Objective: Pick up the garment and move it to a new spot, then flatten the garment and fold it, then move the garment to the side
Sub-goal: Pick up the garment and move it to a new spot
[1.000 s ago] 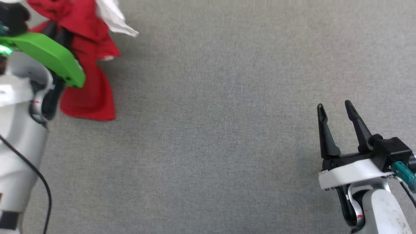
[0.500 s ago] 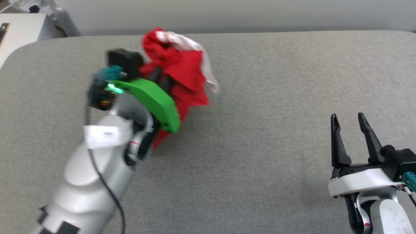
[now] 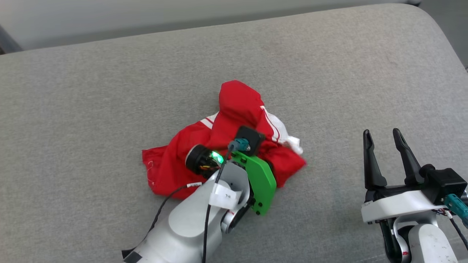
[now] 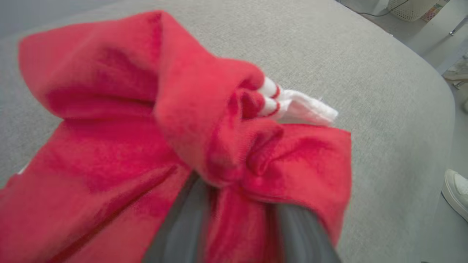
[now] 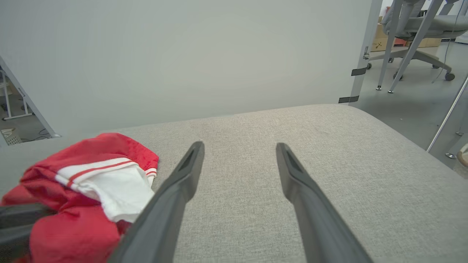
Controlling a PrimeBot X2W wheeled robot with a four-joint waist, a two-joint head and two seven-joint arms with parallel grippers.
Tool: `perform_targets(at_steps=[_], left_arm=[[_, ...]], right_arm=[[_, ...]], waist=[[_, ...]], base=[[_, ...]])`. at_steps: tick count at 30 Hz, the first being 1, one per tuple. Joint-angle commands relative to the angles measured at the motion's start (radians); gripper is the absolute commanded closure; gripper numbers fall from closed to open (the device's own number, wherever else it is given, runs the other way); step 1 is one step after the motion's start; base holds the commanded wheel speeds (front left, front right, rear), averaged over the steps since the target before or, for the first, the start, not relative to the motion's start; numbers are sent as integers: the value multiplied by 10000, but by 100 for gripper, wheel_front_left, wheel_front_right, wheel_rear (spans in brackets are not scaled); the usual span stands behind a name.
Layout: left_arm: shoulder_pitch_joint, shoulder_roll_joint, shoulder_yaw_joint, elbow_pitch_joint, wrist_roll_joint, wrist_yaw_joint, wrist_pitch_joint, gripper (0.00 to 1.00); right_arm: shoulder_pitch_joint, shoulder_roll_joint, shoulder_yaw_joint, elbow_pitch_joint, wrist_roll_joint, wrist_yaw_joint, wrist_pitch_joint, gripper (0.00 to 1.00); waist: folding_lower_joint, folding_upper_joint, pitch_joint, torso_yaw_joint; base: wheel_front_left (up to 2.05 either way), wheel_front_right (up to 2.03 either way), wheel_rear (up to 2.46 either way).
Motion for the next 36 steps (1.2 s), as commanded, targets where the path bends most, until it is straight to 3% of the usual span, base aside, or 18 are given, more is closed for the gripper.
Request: perform_targets(at_steps=[1, 8, 16, 22, 30, 36], left_arm=[[155, -83, -149, 215, 65, -166, -96, 0], [245, -180, -375, 796, -258, -420, -620, 0], [269, -55, 114, 584, -829, -467, -1395, 0], [335, 902, 671, -187, -1000, -171, -1519, 0], [1275, 2415, 1793, -2080, -1164, 624, -2565, 0], [2477, 3008, 2168, -3491, -874, 925, -3044, 0]], right_arm=[[-106, 28, 21, 78, 88, -9, -95, 0], [29, 30, 19, 296, 44, -9, -147, 0], [413, 30, -189, 341, -177, -9, -96, 0], [713, 31, -355, 173, -252, -9, 78, 0], [1033, 31, -468, -13, -193, -9, 181, 0], [1190, 31, -528, -72, -135, -9, 188, 0]], waist=[[1, 0, 174, -229], [1, 0, -368, 185], [1, 0, -1433, 1113], [1, 0, -1875, 1703], [1, 0, -2124, 2133], [1, 0, -2167, 2282]], base=[[0, 0, 0], [0, 0, 0], [0, 0, 0], [0, 0, 0], [0, 0, 0], [0, 0, 0]])
